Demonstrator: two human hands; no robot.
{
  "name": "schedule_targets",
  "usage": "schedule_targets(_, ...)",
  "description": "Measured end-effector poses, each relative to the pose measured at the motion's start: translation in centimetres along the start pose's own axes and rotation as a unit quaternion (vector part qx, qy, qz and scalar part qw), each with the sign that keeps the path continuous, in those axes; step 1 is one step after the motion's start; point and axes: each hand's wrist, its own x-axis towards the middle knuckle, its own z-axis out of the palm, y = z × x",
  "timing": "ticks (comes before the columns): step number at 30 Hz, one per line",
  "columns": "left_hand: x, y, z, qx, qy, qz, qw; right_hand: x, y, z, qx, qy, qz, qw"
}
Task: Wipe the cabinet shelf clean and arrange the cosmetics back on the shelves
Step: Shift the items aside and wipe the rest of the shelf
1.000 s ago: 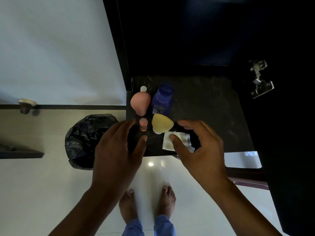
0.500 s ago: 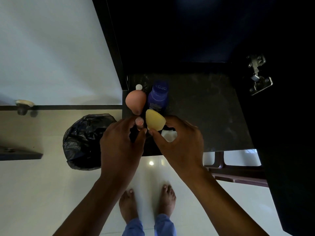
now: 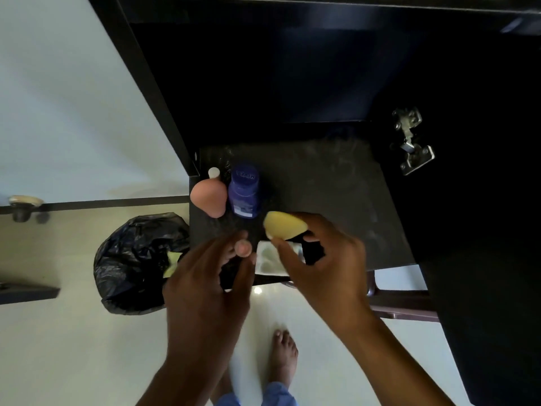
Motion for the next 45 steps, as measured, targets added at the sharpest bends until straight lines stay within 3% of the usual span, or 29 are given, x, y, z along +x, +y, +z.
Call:
schedule_targets(3, -0.4, 2.0, 2.1, -0.037, -0.029, 0.014, 0.999, 1.5, 1.5, -2.6, 0.049, 0.020, 0.052, 0.997)
schedule_targets(10, 3.2, 6.0, 8.6, -0.073, -0.046, 0.028, 0.996, 6.1, 5.2, -4.7, 0.024, 0.092, 0.124, 0.988)
schedule_targets(18, 9.9, 7.4, 15.2, -0.041, 0.007, 0.052, 0.998, 10.1, 7.2, -4.3, -0.004, 0.174, 0.125, 0.977)
schedule_targets(22, 11.3, 6.4, 18.1, 0.037, 0.067, 0.063, 0.995, 11.6, 8.0, -3.9, -0.017, 0.192, 0.118, 0.974)
schedule_targets(24, 12.0, 6.0, 18.9, 0.041, 0.054, 0.071, 0.995, 12.1, 8.4, -3.7, -0.021, 0.195, 0.116, 0.974)
schedule_targets(27, 13.1, 5.8, 19.2, 0.014, 0.016, 0.064, 0.998, 12.3, 8.9, -3.3, -0.024, 0.190, 0.111, 0.975)
schedule_targets(34, 12.8, 6.1, 19.0, -0.013, 0.038, 0.064, 0.997, 11.7, 8.7, -3.2, -0.018, 0.190, 0.141, 0.971)
schedule_targets(39, 10.5, 7.6, 15.5, -0.055, -0.019, 0.019, 0.998, 7.8, 6.7, -3.9, 0.068, 0.182, 0.199, 0.960)
schedule_targets(45, 4.2, 7.0, 7.4, -0.071, -0.053, 0.095, 0.992, 3.0, 3.9, -4.0, 0.084, 0.176, 0.161, 0.968)
